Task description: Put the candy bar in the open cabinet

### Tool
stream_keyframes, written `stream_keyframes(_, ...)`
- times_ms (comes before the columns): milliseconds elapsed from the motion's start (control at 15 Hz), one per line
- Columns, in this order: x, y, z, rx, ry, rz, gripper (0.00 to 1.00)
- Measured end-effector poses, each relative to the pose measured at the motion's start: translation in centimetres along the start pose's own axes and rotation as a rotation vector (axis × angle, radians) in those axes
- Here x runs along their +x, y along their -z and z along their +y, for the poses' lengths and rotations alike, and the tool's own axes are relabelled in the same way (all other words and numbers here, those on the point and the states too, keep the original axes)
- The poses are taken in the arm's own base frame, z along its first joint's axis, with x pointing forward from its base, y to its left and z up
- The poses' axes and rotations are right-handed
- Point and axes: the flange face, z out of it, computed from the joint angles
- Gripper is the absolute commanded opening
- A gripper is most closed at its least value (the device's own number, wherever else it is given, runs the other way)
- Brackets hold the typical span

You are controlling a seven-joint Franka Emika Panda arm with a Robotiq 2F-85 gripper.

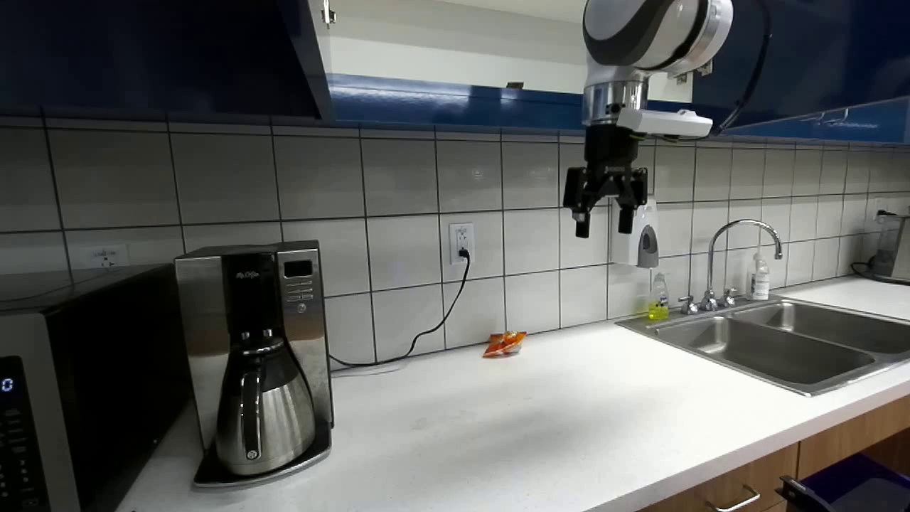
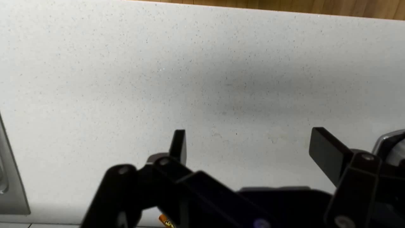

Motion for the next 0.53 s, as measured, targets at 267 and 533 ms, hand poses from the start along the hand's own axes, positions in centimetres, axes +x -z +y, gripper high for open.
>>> stream_keyframes(267,-1.6,-4.9,-0.3,0.004,0.008,-0.079,1.0)
stream_keyframes(533,-1.7,-5.4,-0.3,0.004,0.008,-0.089,1.0)
